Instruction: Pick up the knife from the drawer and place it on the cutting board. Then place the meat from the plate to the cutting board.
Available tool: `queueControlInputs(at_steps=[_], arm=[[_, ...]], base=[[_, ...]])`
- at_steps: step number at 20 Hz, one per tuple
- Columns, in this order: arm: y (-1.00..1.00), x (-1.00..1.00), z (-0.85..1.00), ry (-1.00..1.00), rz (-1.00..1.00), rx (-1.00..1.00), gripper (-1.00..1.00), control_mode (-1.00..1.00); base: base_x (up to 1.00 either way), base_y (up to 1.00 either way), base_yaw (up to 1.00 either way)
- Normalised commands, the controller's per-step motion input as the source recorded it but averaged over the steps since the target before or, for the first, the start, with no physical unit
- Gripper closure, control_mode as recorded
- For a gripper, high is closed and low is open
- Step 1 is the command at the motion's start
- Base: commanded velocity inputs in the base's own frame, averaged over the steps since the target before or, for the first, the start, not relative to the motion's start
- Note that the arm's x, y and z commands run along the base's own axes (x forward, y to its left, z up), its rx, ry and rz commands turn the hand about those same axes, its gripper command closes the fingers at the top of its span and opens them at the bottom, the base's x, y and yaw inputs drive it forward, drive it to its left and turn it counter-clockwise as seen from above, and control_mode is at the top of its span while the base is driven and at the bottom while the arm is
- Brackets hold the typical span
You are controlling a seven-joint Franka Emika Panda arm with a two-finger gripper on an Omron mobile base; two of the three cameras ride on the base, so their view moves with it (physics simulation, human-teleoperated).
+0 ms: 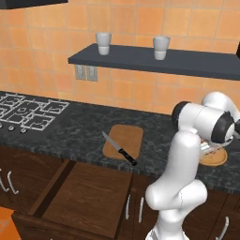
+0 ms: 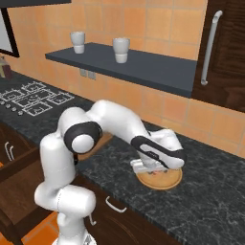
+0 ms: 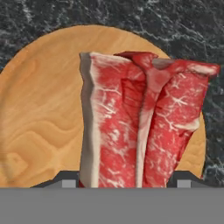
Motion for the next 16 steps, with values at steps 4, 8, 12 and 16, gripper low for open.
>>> queueControlInputs(at_steps=[4,8,12,16], arm=[[0.54,0.00,0.93,0.09,0.25,0.01,1.00,-1.00],[0.92,0.07,0.90,0.12,0.28,0.01,1.00,-1.00],[1.00,0.10,0.98,0.12,0.32,0.03,1.00,-1.00],[0.83,0.39,1.00,0.20,0.49,0.02,1.00,-1.00]], base=[[0.00,0.00,0.00],[0.00,0.00,0.00],[0.00,0.00,0.00],[0.00,0.00,0.00]])
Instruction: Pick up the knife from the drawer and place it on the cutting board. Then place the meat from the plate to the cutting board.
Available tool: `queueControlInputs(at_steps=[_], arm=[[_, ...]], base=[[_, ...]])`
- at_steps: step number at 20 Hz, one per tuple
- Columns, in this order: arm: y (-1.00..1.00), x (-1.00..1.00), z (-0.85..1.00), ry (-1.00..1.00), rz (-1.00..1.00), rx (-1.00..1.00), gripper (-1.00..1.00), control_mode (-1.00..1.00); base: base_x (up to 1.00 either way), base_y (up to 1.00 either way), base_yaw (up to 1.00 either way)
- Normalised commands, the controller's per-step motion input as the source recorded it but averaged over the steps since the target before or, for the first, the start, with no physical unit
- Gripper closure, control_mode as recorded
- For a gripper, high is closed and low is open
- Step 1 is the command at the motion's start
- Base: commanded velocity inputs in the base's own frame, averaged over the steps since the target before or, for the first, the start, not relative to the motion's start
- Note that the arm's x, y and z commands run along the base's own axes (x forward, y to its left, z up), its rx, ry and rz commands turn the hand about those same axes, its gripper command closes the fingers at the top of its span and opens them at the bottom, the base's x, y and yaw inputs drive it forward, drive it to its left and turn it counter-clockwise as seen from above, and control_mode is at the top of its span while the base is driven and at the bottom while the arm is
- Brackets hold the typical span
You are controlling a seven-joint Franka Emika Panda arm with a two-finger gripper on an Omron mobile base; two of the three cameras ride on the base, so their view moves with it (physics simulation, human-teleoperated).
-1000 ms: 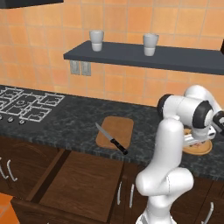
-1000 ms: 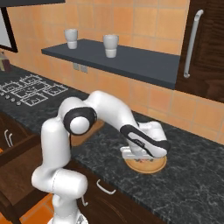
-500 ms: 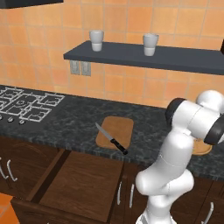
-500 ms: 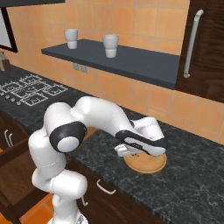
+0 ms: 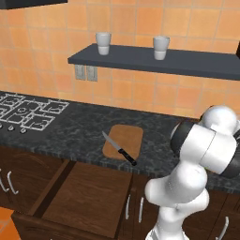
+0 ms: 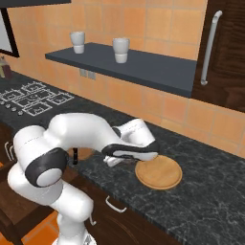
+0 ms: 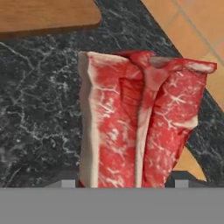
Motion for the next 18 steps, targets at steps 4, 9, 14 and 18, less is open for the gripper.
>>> queueControlInputs(at_steps=[4,9,14,18], arm=[[0.82,0.49,1.00,0.29,0.55,0.03,1.00,-1.00],[0.82,0.49,1.00,0.31,0.54,0.13,1.00,-1.00],[0.30,0.83,0.91,0.30,0.66,0.22,1.00,-1.00],[0.04,0.90,0.08,0.39,0.36,0.14,1.00,-1.00]], base=[[0.00,0.00,0.00],[0.00,0.00,0.00],[0.00,0.00,0.00],[0.00,0.00,0.00]])
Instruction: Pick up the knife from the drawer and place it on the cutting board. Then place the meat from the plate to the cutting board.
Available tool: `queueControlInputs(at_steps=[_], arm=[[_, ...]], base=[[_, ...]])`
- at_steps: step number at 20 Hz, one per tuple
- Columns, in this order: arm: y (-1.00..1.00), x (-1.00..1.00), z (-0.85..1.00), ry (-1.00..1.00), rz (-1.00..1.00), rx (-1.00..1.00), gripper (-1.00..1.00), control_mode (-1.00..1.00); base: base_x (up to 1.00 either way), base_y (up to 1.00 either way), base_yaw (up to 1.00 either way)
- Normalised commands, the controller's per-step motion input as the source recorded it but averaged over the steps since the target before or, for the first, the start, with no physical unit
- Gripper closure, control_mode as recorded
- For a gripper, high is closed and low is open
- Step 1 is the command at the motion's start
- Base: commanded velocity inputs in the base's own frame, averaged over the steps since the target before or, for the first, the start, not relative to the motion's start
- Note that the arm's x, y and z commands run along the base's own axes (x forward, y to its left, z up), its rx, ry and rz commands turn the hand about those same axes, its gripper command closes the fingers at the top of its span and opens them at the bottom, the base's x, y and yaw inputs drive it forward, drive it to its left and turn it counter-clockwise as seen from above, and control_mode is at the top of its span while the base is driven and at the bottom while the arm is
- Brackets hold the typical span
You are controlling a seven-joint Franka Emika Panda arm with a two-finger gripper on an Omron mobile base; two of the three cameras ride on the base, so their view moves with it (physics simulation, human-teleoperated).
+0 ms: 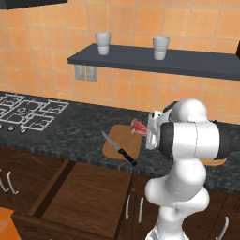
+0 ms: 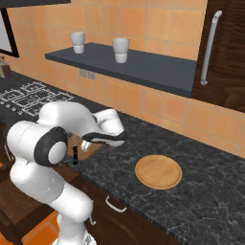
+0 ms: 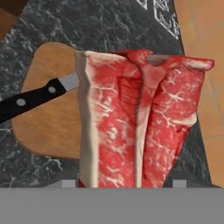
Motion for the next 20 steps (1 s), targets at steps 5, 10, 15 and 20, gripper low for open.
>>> queueControlInputs(at_steps=[5,10,15,20], arm=[[0.52,0.57,0.07,0.23,0.14,-0.14,1.00,-1.00],[0.66,0.74,0.56,0.21,0.18,-0.21,1.00,-1.00],[0.33,0.59,0.26,0.18,0.13,-0.14,1.00,-1.00],[0.05,0.30,-0.04,0.02,0.09,-0.08,1.00,-1.00]], base=[[0.00,0.00,0.00],[0.00,0.00,0.00],[0.00,0.00,0.00],[0.00,0.00,0.00]])
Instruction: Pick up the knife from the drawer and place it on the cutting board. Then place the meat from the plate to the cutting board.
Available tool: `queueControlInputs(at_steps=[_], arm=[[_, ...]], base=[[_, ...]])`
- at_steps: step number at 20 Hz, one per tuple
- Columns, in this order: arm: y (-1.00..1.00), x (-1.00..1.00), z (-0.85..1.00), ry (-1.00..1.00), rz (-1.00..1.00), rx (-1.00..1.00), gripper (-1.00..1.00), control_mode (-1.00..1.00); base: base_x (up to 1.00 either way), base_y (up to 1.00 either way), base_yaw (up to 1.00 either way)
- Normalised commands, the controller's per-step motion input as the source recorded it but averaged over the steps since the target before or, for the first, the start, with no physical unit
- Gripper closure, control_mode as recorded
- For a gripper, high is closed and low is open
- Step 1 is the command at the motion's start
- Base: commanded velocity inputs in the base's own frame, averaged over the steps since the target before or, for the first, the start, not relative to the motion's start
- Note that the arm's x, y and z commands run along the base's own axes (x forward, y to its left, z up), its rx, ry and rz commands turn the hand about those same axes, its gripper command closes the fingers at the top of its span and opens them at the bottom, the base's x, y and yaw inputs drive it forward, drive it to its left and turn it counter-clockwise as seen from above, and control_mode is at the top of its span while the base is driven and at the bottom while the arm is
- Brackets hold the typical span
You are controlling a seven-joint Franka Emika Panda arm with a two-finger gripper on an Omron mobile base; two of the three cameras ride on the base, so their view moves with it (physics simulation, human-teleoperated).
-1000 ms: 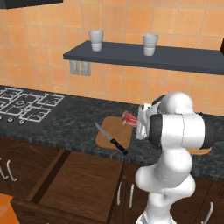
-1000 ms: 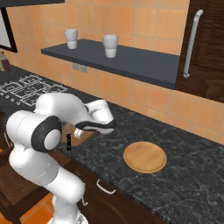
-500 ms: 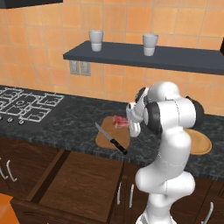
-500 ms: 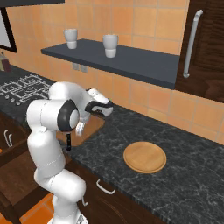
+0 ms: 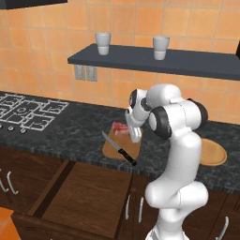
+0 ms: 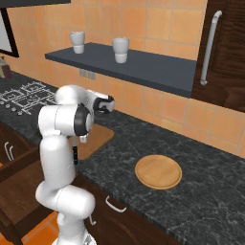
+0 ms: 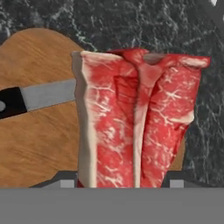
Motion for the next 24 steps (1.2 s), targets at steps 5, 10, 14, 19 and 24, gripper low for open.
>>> queueControlInputs(at_steps=[5,10,14,19,24], arm=[[-0.01,0.12,-0.27,0.00,0.07,-0.07,1.00,-1.00],[0.00,0.06,-0.23,0.00,0.08,-0.15,-1.00,-1.00],[0.00,0.09,-0.02,0.00,0.12,-0.05,-1.00,-1.00],[0.00,-0.05,0.24,-0.01,0.13,0.06,-1.00,-1.00],[0.00,-0.44,0.66,-0.12,0.13,0.00,-1.00,-1.00]], base=[[0.00,0.00,0.00],[0.00,0.00,0.00],[0.00,0.00,0.00],[0.00,0.00,0.00],[0.00,0.00,0.00]])
